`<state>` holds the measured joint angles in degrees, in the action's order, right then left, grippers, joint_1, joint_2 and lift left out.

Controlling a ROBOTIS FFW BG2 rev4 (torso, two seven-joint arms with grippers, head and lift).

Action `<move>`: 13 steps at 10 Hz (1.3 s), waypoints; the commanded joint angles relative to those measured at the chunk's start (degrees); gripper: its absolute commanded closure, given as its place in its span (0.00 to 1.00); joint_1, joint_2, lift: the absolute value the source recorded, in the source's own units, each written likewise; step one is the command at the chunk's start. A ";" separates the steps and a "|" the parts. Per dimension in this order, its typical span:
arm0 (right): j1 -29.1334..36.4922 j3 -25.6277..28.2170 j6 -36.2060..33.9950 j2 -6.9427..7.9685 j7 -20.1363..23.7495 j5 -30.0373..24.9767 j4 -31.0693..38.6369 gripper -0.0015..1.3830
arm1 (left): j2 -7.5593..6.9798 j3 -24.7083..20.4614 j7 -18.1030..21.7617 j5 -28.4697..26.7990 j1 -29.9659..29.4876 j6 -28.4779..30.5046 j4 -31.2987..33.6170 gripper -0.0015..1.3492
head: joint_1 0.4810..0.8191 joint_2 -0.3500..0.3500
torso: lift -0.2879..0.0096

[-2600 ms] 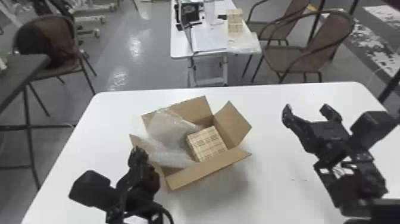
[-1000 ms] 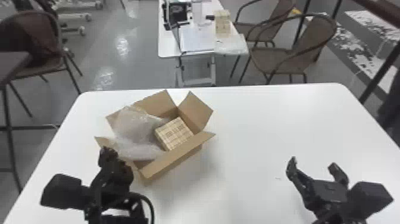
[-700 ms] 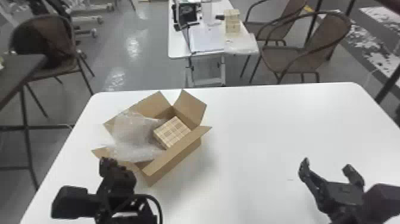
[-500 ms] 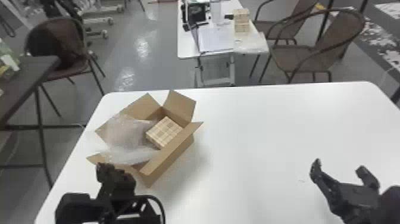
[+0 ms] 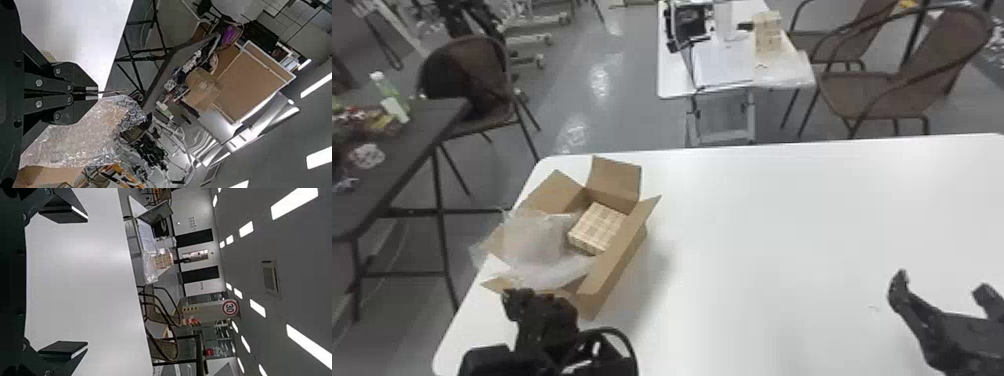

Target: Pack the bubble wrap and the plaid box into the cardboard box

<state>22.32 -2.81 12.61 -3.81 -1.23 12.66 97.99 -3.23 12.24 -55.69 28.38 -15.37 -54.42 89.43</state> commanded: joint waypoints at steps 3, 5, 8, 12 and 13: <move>0.00 0.00 -0.22 -0.06 0.00 0.00 0.01 0.12 | -0.11 -0.55 -0.82 -5.88 1.22 -3.58 -2.07 0.34 | 0.63 0.79 | 0.64; 0.09 0.00 -0.22 -0.06 0.00 0.00 0.01 0.12 | -0.38 -3.89 -0.82 -13.79 1.39 -3.94 -1.19 0.00 | 0.63 0.81 | 0.64; 0.09 -0.09 -0.74 -0.06 0.00 -0.44 0.62 0.12 | -2.92 -12.15 8.58 -26.27 -3.27 3.71 10.67 0.03 | 0.63 0.82 | 0.64; 1.85 -0.09 -2.15 -0.06 0.00 -1.76 4.93 0.12 | 3.38 -17.25 34.95 -29.79 -17.24 22.96 24.38 0.05 | 0.63 0.77 | 0.64; 3.25 0.00 -3.47 -0.06 0.00 -1.85 6.95 0.12 | 3.38 -16.46 40.66 -30.05 -19.70 27.00 24.74 0.07 | 0.63 0.73 | 0.64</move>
<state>24.77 -2.86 9.85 -3.87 -1.23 10.87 103.76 -0.28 -4.68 -15.68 -1.53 -33.44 -29.95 113.89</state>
